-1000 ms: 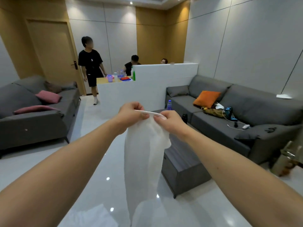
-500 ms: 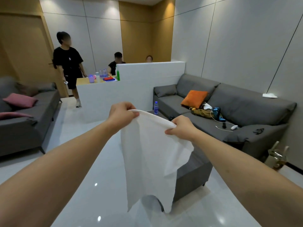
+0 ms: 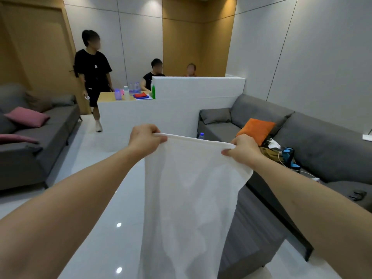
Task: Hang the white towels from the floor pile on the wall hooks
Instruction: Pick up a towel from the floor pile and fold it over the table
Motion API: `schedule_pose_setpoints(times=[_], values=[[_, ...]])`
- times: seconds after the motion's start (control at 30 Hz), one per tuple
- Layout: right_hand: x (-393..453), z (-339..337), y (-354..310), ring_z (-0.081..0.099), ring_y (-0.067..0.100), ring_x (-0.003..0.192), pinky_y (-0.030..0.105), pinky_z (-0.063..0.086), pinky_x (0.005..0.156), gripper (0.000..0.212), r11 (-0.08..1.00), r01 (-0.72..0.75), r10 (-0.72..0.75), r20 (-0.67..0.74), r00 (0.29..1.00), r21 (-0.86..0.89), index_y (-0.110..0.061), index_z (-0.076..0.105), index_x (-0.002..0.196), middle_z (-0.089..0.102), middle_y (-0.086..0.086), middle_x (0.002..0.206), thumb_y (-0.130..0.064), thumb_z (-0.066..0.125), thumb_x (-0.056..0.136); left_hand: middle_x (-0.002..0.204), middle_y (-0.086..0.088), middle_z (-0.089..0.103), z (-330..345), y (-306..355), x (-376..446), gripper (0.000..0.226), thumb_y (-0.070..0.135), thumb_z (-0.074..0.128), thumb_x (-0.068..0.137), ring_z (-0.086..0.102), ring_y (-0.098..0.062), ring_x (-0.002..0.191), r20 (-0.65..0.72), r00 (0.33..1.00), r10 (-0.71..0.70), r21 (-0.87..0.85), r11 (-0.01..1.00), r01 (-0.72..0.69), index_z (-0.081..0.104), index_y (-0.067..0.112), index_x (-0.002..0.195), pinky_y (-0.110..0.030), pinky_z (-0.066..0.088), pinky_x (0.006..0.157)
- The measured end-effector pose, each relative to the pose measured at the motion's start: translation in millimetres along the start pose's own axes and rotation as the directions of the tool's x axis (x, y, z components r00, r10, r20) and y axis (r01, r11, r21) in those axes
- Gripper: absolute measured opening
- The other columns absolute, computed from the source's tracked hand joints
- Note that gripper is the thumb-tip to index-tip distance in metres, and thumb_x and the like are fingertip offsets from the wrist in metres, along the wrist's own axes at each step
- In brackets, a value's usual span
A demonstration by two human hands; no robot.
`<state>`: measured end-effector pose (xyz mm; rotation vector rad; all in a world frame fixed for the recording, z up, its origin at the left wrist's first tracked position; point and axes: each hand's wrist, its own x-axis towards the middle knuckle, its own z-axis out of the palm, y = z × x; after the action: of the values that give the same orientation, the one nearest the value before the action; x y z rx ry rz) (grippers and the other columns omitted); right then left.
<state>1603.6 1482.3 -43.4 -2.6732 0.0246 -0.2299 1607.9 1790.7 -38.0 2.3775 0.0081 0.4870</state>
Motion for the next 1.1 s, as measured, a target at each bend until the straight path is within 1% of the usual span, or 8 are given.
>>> schedule_pose_setpoints(times=[0.17,0.3,0.43,0.57,0.67,0.8,0.9,1.1], values=[[89.5,5.3,12.9,0.063,0.024,0.078,0.033,0.05,0.066,0.024,0.998,0.002,-0.005,-0.058,0.998,-0.06,-0.021,0.065,0.068,0.067,0.003,0.078,-0.04,0.07,0.083,0.089,-0.007,0.063,33.3,-4.1,75.8,0.002,0.022,0.07,0.085,0.057,-0.026,0.088,0.012,1.0,0.001,0.187,0.982,-0.003,0.068,0.021,0.084,-0.031,0.047,0.072],[187.7,12.0,26.7,0.063,0.028,0.083,0.032,0.047,0.066,0.028,0.998,0.015,-0.022,-0.095,0.995,-0.064,-0.017,0.069,0.078,0.068,0.006,0.085,-0.044,0.069,0.084,0.092,-0.008,0.063,78.2,-5.5,139.3,0.012,0.013,0.057,0.088,0.058,-0.028,0.088,-0.036,0.999,-0.039,0.291,0.955,0.048,0.068,0.018,0.087,-0.034,0.052,0.076],[292.6,14.8,37.0,0.062,0.028,0.078,0.03,0.043,0.061,0.025,0.994,0.091,-0.096,-0.076,0.993,-0.065,-0.018,0.069,0.083,0.067,0.007,0.085,-0.043,0.066,0.088,0.091,-0.005,0.061,112.2,4.1,208.1,0.012,0.021,0.055,0.091,0.054,-0.024,0.083,-0.105,0.991,-0.084,0.396,0.91,0.119,0.065,0.018,0.086,-0.03,0.043,0.063],[382.4,-2.4,41.1,0.062,0.03,0.081,0.035,0.052,0.069,0.02,0.981,0.188,-0.192,-0.102,0.976,-0.053,-0.018,0.071,0.089,0.067,0.008,0.087,-0.035,0.061,0.09,0.098,-0.006,0.066,120.3,33.3,273.3,0.015,0.029,0.056,0.093,0.058,-0.027,0.089,-0.212,0.97,-0.121,0.426,0.882,0.203,0.069,0.023,0.094,-0.034,0.05,0.073],[432.7,-22.2,46.5,0.061,0.024,0.076,0.035,0.054,0.069,0.019,0.971,0.238,-0.23,-0.171,0.958,0.03,-0.019,0.071,0.085,0.067,0.005,0.084,-0.035,0.063,0.091,0.104,-0.008,0.069,123.9,62.2,311.8,0.018,0.03,0.056,0.093,0.059,-0.032,0.096,-0.329,0.942,-0.063,0.436,0.875,0.211,0.072,0.023,0.098,-0.034,0.048,0.076],[456.3,-34.0,53.5,0.06,0.02,0.074,0.034,0.054,0.069,0.016,0.95,0.305,-0.28,-0.245,0.928,0.069,-0.021,0.072,0.085,0.066,0.001,0.08,-0.036,0.068,0.089,0.104,-0.013,0.07,126.0,77.1,328.8,0.02,0.03,0.058,0.093,0.06,-0.037,0.097,-0.421,0.907,0.019,0.43,0.884,0.181,0.074,0.022,0.101,-0.034,0.044,0.073],[460.9,-26.2,73.1,0.055,0.018,0.069,0.027,0.042,0.058,0.016,0.946,0.322,-0.309,-0.189,0.932,0.043,-0.02,0.073,0.086,0.063,-0.001,0.075,-0.033,0.065,0.091,0.099,-0.011,0.07,146.0,77.3,325.5,0.018,0.029,0.058,0.093,0.06,-0.034,0.093,-0.422,0.906,0.011,0.418,0.89,0.184,0.073,0.022,0.096,-0.032,0.038,0.067],[423.5,24.7,121.7,0.059,0.026,0.079,0.031,0.043,0.063,0.014,0.951,0.306,-0.305,-0.03,0.952,0.042,-0.02,0.075,0.087,0.066,0.005,0.079,-0.029,0.066,0.091,0.092,-0.005,0.07,198.9,41.8,269.6,0.013,0.029,0.062,0.091,0.05,-0.022,0.078,-0.32,0.926,-0.2,0.353,0.882,0.313,0.074,0.023,0.09,-0.027,0.036,0.067]])
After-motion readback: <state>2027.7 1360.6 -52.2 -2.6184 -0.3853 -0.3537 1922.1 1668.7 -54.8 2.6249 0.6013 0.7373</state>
